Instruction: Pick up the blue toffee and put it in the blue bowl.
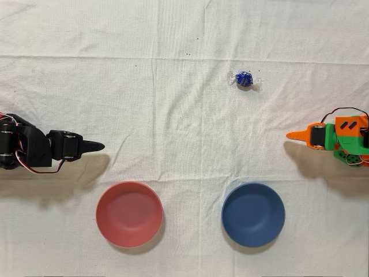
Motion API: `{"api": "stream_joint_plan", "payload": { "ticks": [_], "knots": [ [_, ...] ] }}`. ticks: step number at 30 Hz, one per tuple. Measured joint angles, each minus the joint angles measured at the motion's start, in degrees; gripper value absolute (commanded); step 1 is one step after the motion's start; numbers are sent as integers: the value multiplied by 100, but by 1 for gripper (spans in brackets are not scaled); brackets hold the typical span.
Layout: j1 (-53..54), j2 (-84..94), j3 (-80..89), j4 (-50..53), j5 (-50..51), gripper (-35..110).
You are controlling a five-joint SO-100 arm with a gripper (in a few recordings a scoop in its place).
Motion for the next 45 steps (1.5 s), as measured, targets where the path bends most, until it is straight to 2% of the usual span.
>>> {"api": "stream_joint_plan", "payload": {
  "ticks": [24, 31, 45],
  "knots": [
    [-79, -9, 0, -9, -105, 0],
    [-185, -782, -62, -378, -35, 0],
    [431, -3155, -2865, 35, -211, 0]
  ]
}}
